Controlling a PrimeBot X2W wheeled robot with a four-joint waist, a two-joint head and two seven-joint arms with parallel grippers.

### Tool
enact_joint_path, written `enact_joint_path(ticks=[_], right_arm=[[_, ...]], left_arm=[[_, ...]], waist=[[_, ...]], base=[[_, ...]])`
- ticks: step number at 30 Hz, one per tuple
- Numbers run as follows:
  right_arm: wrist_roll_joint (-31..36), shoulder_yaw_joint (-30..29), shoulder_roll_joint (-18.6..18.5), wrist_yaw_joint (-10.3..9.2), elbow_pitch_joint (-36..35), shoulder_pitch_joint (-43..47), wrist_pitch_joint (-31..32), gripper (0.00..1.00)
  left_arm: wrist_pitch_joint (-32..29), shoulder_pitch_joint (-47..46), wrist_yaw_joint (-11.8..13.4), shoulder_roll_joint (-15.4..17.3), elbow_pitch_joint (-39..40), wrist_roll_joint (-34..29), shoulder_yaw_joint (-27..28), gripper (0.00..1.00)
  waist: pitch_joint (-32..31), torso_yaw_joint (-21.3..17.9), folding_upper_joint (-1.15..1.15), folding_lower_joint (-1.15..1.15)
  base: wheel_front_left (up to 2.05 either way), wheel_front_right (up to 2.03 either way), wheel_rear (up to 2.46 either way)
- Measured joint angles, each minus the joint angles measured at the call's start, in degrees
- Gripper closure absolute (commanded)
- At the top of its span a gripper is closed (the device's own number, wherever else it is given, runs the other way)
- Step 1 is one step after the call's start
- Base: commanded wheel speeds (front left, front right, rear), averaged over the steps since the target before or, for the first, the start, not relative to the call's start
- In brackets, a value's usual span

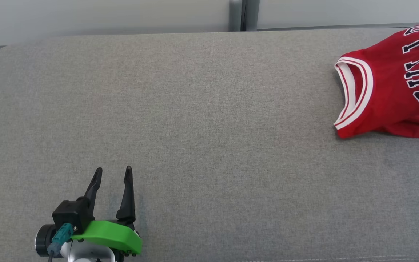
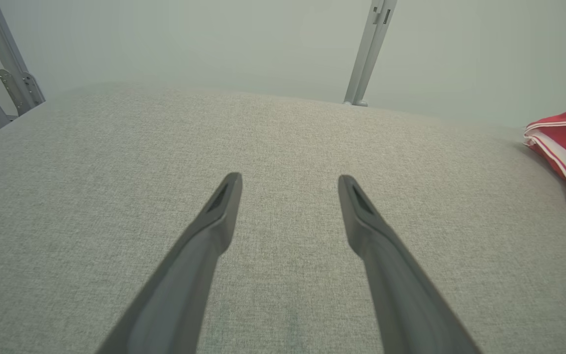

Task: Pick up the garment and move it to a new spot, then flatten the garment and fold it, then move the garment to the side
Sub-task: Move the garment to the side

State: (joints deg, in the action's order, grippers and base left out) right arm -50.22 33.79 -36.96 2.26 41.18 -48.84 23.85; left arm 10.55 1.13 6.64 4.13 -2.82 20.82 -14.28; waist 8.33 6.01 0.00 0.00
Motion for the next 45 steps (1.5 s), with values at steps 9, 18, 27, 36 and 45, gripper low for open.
enact_joint_path(ticks=[9, 18, 27, 36, 45], right_arm=[[2.0, -0.3, -2.1, -2.31, 0.6, -3.6, 1.1, 1.00], [4.7, 0.0, -4.3, -4.48, 2.7, -5.6, 0.1, 1.00], [7.6, 1.6, -5.1, -5.48, 5.3, -4.6, -1.7, 1.00], [10.9, 1.8, -7.0, -7.93, 8.3, -4.5, -5.3, 0.00], [11.7, 2.4, -5.7, -8.43, 9.8, -2.8, -7.6, 0.00]], left_arm=[[-1.0, -1.6, 0.0, 0.8, 1.6, -0.8, -0.1, 0.00], [-1.7, -3.5, -0.1, 1.5, 2.7, -1.4, -0.1, 0.00], [-2.0, -4.1, -0.1, 2.3, 3.1, -1.7, 0.8, 0.00], [-3.0, -4.7, -0.1, 2.6, 3.4, -2.0, 0.5, 0.00], [-3.3, -4.7, -0.1, 2.8, 3.4, -2.0, 0.8, 0.00]], waist=[[3.0, 1.2, 0.00, 0.00], [6.8, 2.2, 0.00, 0.00], [8.8, 2.0, 0.00, 0.00], [9.6, 1.0, 0.00, 0.00], [9.8, 0.5, 0.00, 0.00]], base=[[0.00, 0.00, 0.00], [0.00, 0.00, 0.00], [0.00, 0.00, 0.00], [0.00, 0.00, 0.00], [0.00, 0.00, 0.00]])
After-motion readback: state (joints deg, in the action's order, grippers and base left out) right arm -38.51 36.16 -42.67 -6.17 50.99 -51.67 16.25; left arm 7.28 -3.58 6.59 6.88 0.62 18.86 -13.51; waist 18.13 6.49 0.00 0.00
